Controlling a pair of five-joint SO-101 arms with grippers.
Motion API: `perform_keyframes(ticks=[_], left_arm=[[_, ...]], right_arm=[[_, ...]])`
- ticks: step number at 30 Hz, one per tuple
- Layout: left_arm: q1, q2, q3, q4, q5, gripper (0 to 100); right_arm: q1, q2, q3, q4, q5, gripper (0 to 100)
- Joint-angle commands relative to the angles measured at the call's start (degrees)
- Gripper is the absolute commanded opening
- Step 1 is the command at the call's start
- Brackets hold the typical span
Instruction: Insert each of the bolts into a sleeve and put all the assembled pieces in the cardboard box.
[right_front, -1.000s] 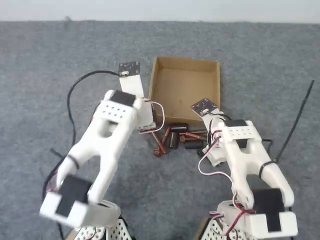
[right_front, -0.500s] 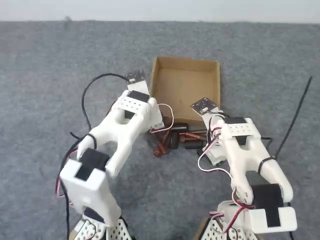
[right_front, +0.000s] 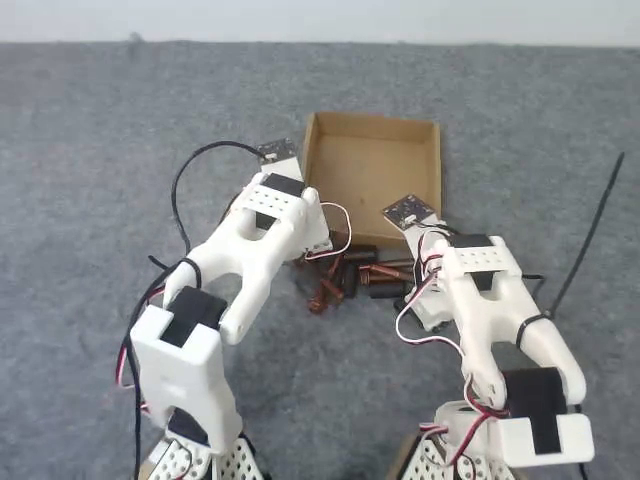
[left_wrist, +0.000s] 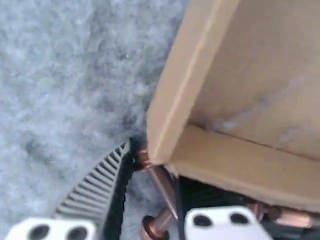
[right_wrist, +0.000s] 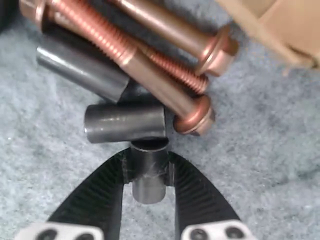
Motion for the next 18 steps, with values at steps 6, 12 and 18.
perform_keyframes(ticks=[6,12,18], left_arm=[[-8.88,-0.35,-1.98,1.58,-3.08,10],[-10.20,-0.44,-3.82,6.24,-4.13,11],[-12.22,-5.98,-3.74,6.68,-14.24,11]], right_arm=[[0.40,-0.04,-2.90,0.66,-0.26,0.7],[0.40,0.04,-2.90,0.66,-0.18,0.7],[0.40,0.04,-2.90,0.66,-0.18,0.7]])
